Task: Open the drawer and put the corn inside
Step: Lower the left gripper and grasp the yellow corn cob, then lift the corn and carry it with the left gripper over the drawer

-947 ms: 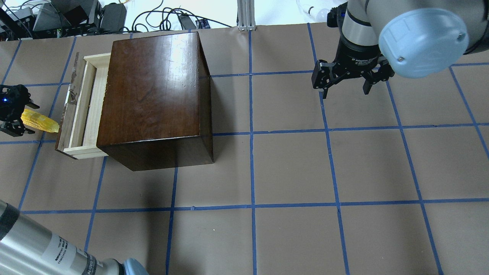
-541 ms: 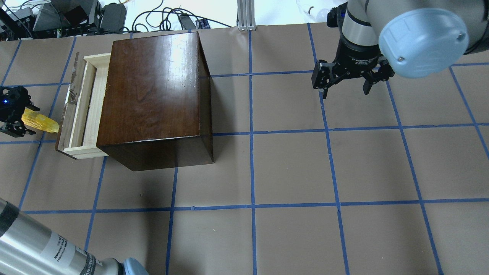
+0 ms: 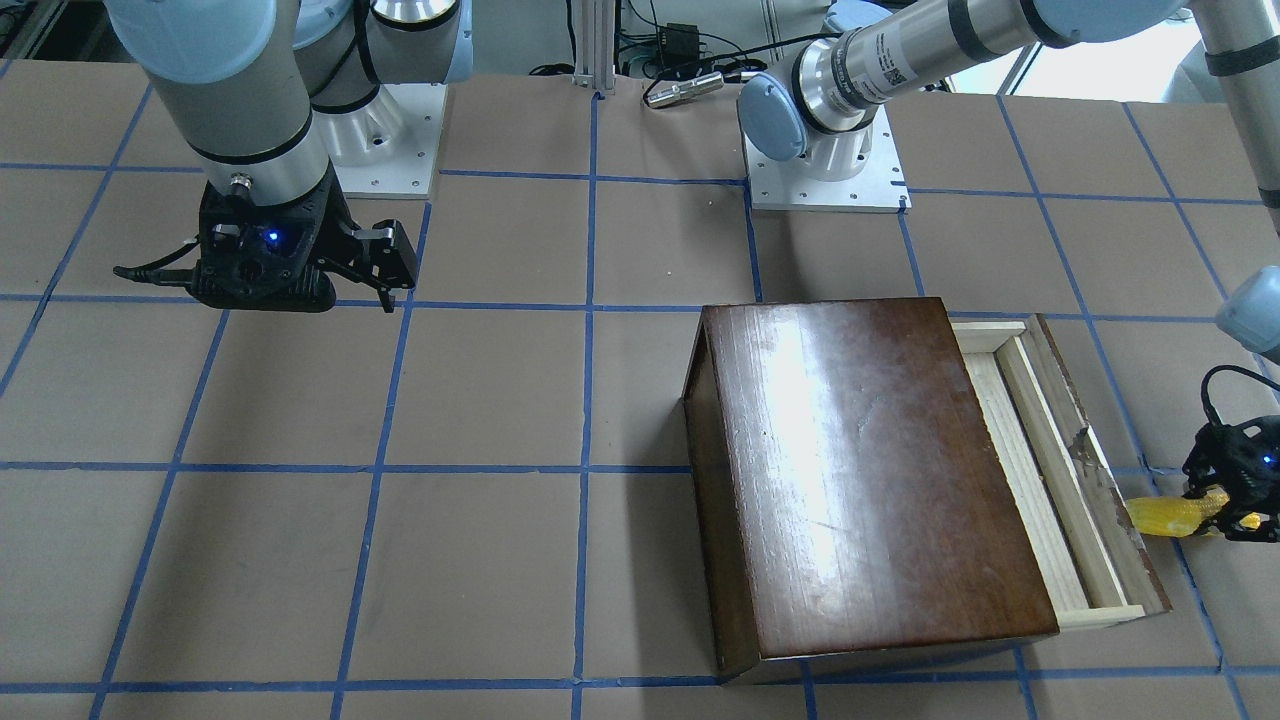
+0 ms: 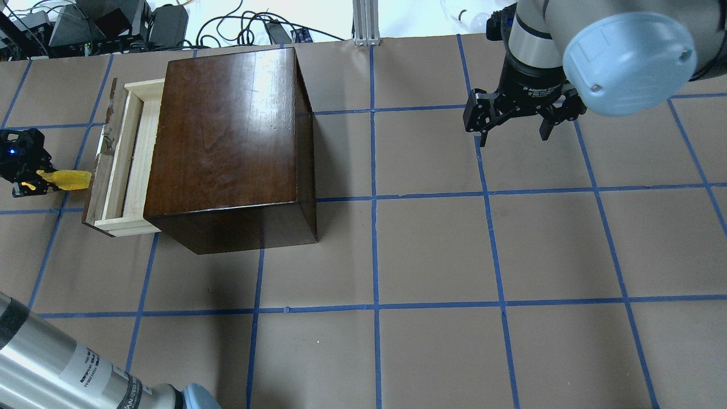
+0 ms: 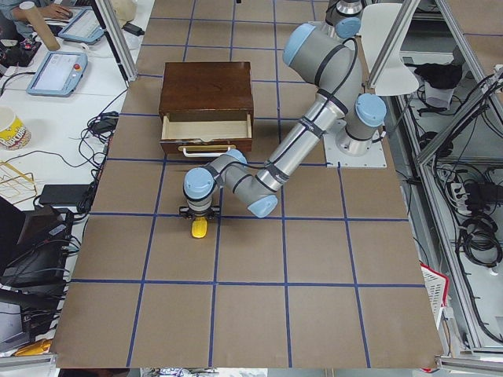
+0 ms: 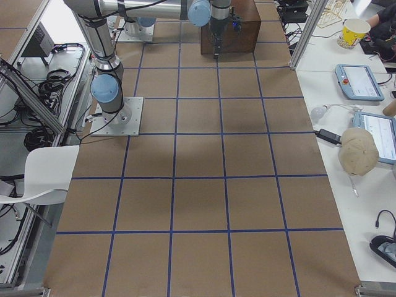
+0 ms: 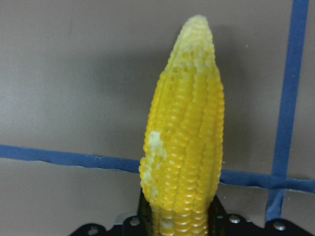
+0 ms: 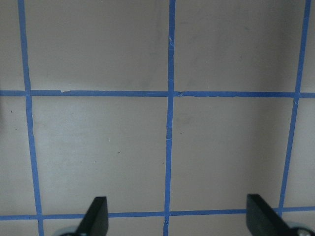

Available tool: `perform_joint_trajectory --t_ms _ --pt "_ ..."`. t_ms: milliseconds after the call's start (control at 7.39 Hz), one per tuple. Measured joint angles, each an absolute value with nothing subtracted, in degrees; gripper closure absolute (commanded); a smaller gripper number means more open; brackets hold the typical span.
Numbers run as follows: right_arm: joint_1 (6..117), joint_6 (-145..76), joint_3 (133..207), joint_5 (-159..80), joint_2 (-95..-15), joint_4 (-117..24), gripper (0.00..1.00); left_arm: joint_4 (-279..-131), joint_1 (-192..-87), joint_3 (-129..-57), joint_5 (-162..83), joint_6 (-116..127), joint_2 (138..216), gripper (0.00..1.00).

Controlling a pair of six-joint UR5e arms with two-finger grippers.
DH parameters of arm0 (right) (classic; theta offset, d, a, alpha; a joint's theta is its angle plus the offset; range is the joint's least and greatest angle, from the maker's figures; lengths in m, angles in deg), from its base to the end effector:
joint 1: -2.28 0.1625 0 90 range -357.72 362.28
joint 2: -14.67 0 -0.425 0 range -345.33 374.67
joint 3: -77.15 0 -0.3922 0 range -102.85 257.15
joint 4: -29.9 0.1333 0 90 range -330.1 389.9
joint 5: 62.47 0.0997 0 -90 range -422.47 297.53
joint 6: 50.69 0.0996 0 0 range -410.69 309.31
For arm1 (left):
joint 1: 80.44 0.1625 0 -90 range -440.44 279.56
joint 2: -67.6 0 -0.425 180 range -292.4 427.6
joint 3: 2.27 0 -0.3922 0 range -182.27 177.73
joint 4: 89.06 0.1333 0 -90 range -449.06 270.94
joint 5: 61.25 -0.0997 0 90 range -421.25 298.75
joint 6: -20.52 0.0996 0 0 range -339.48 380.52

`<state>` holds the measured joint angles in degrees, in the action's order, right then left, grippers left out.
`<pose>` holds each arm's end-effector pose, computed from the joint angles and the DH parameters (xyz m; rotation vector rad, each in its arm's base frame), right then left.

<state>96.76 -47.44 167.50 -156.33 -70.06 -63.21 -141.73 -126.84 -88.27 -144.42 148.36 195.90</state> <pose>0.1672 -0.5131 0.4437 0.0352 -3.0706 -0.0601 0.3722 -0.6014 0.1815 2.0774 2.2902 -0.1901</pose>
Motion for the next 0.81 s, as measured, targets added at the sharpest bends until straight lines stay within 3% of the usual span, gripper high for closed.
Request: perform_joint_trajectory --t_ms 812 --pt "96.8 -47.4 167.5 -156.3 -70.1 -63.2 0.00 -142.1 -127.4 -87.9 -144.7 138.8 191.9 1.00"
